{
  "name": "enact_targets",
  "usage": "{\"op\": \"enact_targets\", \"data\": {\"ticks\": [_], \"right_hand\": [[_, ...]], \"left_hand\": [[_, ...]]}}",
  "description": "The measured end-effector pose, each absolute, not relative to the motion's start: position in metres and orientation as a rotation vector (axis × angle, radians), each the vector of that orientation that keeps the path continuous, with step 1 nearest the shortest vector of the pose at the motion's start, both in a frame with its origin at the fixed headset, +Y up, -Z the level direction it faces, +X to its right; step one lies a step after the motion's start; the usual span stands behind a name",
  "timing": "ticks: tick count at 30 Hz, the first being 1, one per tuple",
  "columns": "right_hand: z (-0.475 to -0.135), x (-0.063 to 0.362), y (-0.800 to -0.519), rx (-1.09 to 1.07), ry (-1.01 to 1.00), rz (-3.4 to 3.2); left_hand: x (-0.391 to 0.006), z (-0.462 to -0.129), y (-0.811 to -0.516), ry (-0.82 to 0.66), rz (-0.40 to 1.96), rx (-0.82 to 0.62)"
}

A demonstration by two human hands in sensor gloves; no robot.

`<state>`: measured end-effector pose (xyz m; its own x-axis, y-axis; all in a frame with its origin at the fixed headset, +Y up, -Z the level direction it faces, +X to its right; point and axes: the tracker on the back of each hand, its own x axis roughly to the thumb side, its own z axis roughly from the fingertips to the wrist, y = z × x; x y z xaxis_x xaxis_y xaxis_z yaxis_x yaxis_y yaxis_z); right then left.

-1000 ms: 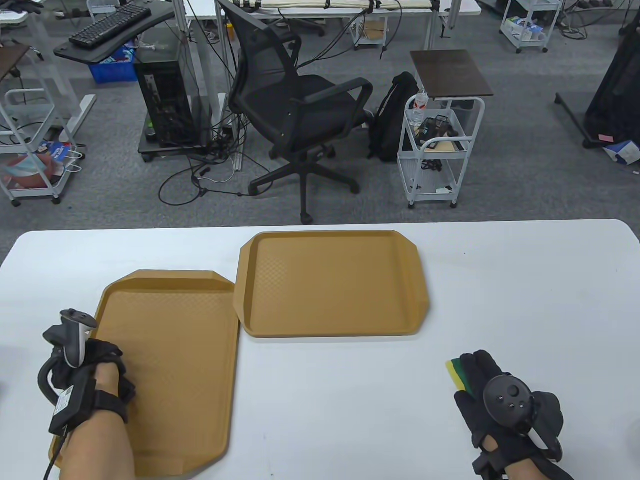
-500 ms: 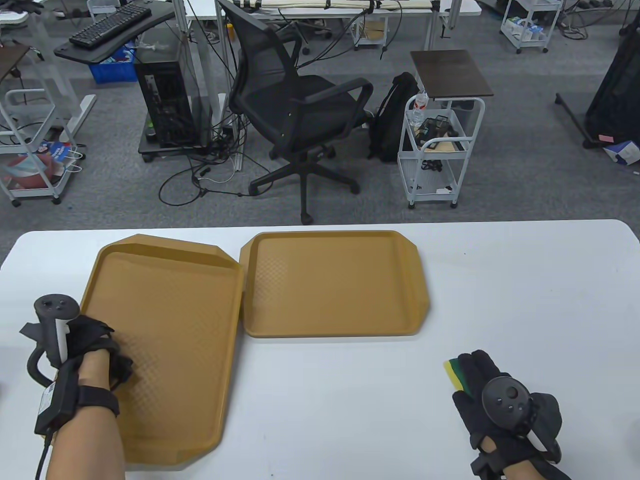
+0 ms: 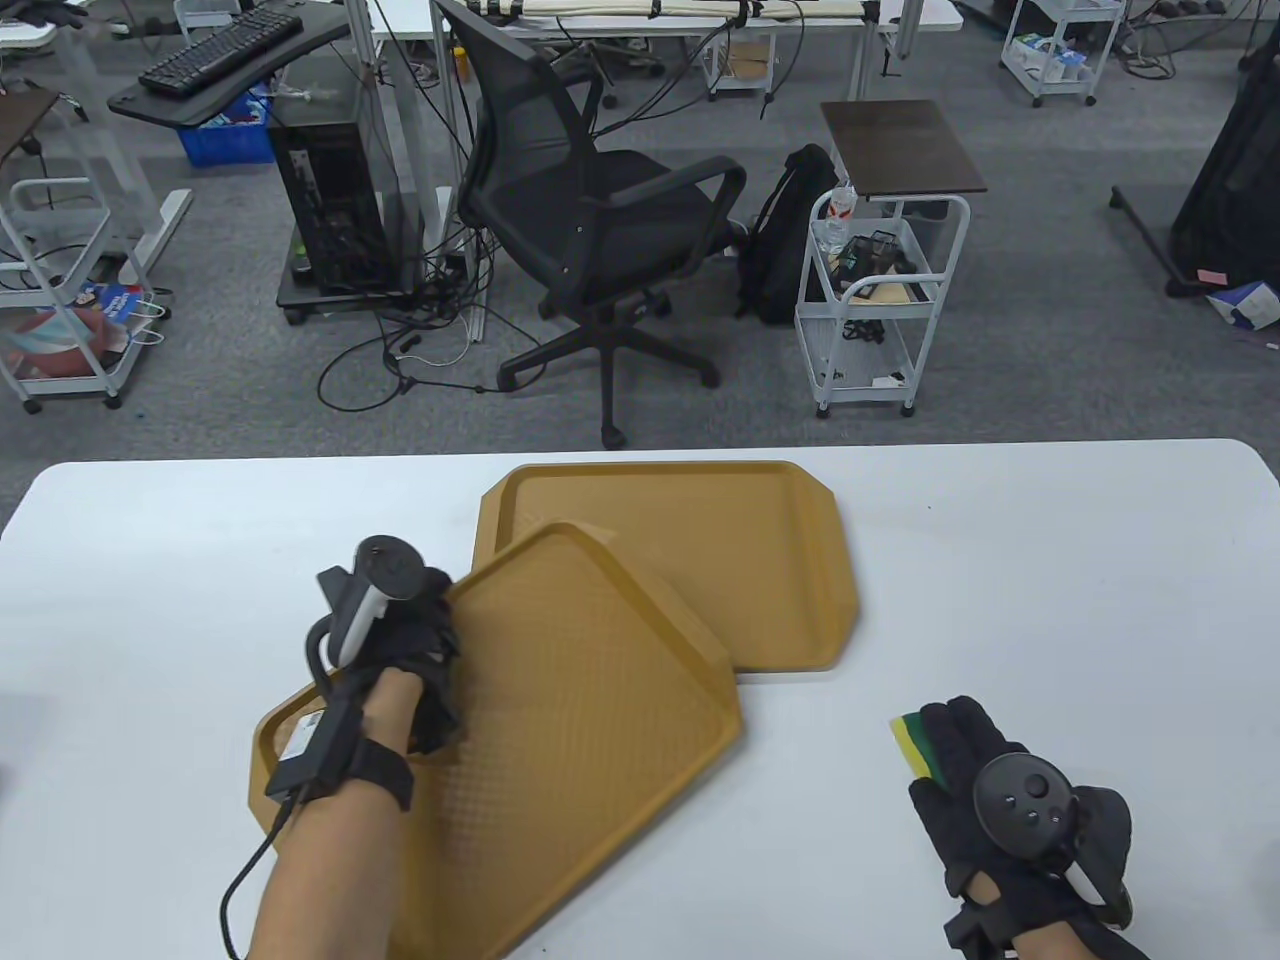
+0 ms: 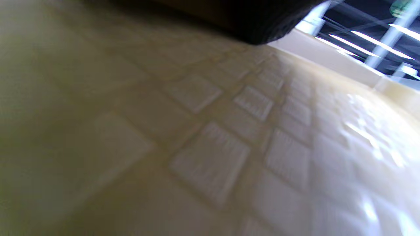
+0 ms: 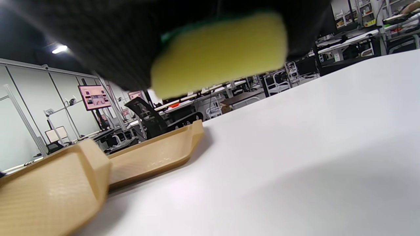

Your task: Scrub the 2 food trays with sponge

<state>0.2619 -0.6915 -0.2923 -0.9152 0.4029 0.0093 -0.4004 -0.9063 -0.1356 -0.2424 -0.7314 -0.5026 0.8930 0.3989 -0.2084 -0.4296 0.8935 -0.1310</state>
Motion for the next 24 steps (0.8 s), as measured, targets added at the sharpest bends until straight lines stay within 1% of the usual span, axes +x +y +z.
{"op": "enact_targets", "data": {"ticks": [3, 6, 11, 13, 16, 20, 22, 23, 24], "right_hand": [[-0.292, 0.263, -0.69, -0.023, -0.193, 2.709], [-0.291, 0.264, -0.69, -0.019, -0.194, 2.704], [-0.291, 0.265, -0.69, -0.011, -0.193, 2.694], [-0.291, 0.265, -0.69, -0.006, -0.192, 2.69], [-0.291, 0.265, -0.69, -0.001, -0.191, 2.686], [-0.291, 0.265, -0.69, 0.006, -0.188, 2.681], [-0.291, 0.265, -0.69, 0.009, -0.186, 2.681], [-0.291, 0.265, -0.691, 0.009, -0.182, 2.681], [-0.291, 0.264, -0.691, 0.009, -0.18, 2.681]], "left_hand": [[-0.18, -0.507, -0.739, 0.019, 0.361, -0.239], [-0.132, -0.506, -0.748, -0.08, 0.35, -0.275], [-0.075, -0.497, -0.762, -0.152, 0.222, -0.302], [-0.059, -0.493, -0.765, -0.15, 0.144, -0.289], [-0.049, -0.489, -0.767, -0.129, 0.045, -0.259], [-0.046, -0.485, -0.769, -0.126, 0.03, -0.249], [-0.044, -0.482, -0.77, -0.129, 0.0, -0.215], [-0.041, -0.481, -0.77, -0.154, -0.025, -0.199], [-0.041, -0.48, -0.771, -0.131, -0.019, -0.208]]}}
